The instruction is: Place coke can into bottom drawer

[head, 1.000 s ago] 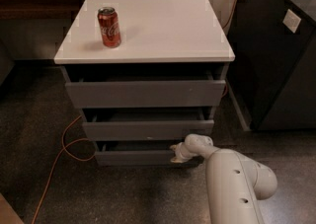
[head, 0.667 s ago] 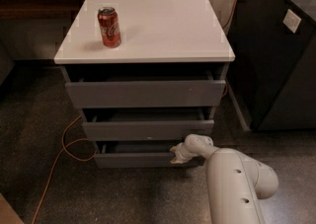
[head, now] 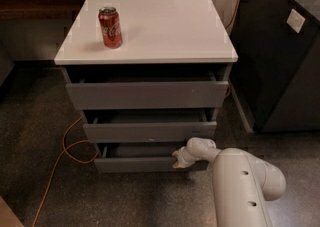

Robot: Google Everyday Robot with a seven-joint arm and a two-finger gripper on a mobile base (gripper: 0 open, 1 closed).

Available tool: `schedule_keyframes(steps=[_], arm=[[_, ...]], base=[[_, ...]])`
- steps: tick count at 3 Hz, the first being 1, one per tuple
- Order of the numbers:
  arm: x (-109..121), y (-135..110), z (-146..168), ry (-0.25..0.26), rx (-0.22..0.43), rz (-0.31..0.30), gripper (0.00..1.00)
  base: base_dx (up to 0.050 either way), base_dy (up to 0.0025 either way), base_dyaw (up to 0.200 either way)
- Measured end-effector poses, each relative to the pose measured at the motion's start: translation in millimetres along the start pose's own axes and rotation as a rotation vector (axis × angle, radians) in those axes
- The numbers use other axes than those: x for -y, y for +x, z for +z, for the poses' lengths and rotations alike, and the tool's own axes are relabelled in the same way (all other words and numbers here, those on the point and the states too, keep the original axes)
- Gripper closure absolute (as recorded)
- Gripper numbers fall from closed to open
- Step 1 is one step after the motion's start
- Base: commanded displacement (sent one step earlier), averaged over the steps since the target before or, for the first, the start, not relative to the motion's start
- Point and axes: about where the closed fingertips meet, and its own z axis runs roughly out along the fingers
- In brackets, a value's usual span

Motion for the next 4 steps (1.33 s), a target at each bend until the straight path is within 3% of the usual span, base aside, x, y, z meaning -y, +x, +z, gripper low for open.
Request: schedule_keyframes(steps=[3, 4], arm=[[-40.8, -29.5, -16.1, -0.058, 0.051, 0.006, 1.0], [-42.1, -29.8, -16.2, -0.061, 0.052, 0.005, 1.0]], base=[[0.0, 0.0, 0.0], [0.0, 0.0, 0.0]])
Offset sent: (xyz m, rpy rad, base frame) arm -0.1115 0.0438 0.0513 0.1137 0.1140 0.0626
